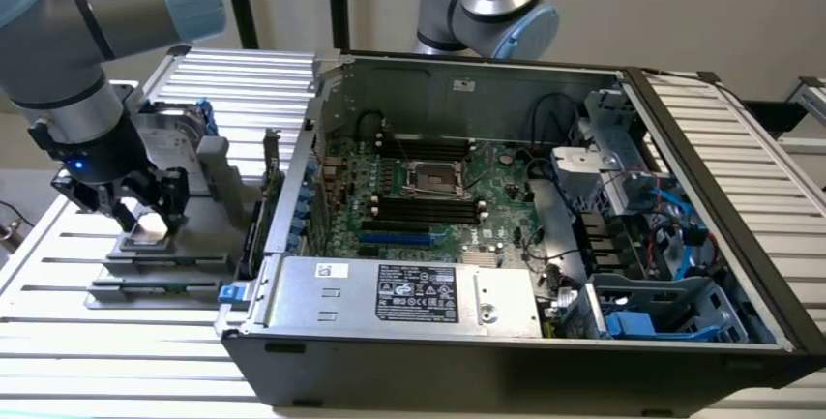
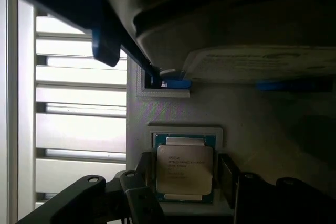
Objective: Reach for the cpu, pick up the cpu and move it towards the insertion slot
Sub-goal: 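Pick up the cpu and move it towards the insertion slot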
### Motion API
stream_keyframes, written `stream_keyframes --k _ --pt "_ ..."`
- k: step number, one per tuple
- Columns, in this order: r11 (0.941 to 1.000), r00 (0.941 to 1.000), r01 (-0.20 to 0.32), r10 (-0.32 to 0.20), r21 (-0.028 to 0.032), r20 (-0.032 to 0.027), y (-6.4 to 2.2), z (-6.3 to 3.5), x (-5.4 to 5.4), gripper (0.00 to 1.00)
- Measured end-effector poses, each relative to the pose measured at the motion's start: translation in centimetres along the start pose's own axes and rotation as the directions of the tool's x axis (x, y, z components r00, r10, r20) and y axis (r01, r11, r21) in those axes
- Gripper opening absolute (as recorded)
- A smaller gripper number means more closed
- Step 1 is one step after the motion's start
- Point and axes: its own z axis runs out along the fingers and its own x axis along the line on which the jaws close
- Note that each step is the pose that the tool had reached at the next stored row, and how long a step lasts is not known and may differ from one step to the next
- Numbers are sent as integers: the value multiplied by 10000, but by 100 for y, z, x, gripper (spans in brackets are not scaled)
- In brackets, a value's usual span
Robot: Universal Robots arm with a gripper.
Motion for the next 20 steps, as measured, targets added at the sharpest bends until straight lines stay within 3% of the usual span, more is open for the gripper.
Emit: stream_keyframes --k 2,4,16,20 --pt "10000 10000 0 0 0 1 0 2 0 62" --pt "10000 10000 0 0 1 -1 0 3 0 54" --pt "10000 10000 0 0 0 4 0 3 -1 54" --pt "10000 10000 0 0 0 3 2 -98 -1 54"
